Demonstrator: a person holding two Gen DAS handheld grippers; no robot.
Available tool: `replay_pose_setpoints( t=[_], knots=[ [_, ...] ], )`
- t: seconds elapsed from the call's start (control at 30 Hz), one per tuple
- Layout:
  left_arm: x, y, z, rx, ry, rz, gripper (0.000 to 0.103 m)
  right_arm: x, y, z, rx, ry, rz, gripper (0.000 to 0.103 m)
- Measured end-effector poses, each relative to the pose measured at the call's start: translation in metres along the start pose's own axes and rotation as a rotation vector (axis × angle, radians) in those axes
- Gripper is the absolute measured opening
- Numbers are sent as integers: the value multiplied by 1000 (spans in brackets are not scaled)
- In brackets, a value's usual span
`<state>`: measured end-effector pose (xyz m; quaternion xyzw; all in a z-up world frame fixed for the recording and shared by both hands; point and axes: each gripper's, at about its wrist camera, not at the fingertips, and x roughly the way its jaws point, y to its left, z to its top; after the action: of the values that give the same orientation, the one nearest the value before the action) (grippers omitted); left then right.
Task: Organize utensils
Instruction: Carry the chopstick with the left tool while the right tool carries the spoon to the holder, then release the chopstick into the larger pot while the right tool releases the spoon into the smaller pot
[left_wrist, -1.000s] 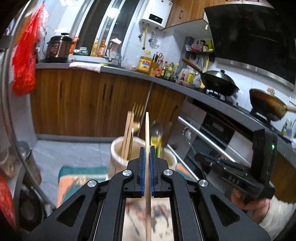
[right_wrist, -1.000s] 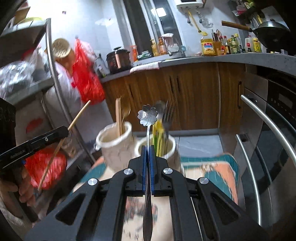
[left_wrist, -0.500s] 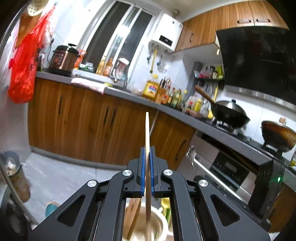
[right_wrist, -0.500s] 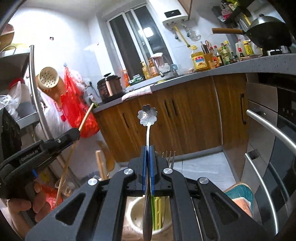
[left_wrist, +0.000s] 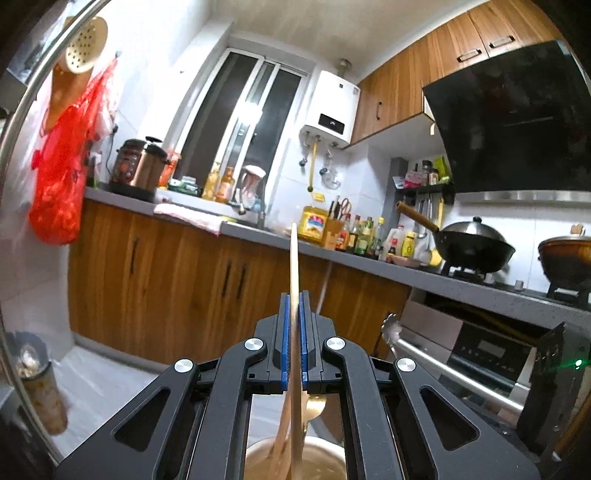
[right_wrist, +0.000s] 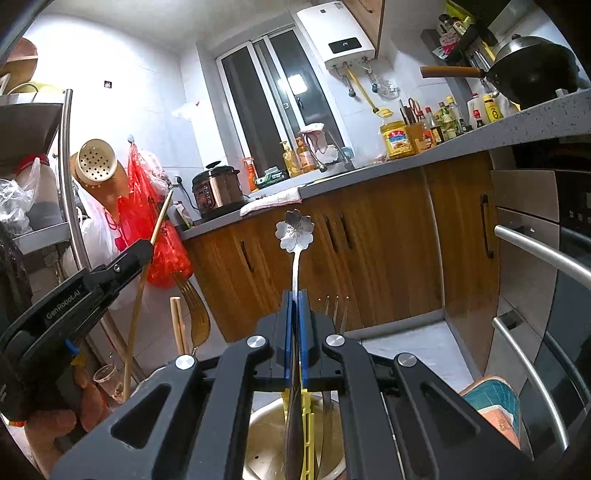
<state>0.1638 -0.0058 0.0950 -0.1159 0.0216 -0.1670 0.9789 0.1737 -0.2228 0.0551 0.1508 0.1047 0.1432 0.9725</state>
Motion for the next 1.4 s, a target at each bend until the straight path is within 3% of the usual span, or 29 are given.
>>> replay_pose_setpoints(
  t=[0.3,0.67,0.83,1.13,1.4],
  knots=[
    [-5,6,-10,16,23,6,5,3,2,2,-3,-51,-31,3],
    [-18,14,-19,15,62,-17,5,0,8,-12,-66,-43,-65,3],
    [-32,19,-25,26,128,-39,5,-13,8,-21,-92,3,-56,3],
    [-42,23,-34,19,325,-23,6,-27,4,-38,-80,133,-58,2],
    [-43,20,-38,39,403,-2,7,-28,2,-38,-60,183,-80,2]
  ],
)
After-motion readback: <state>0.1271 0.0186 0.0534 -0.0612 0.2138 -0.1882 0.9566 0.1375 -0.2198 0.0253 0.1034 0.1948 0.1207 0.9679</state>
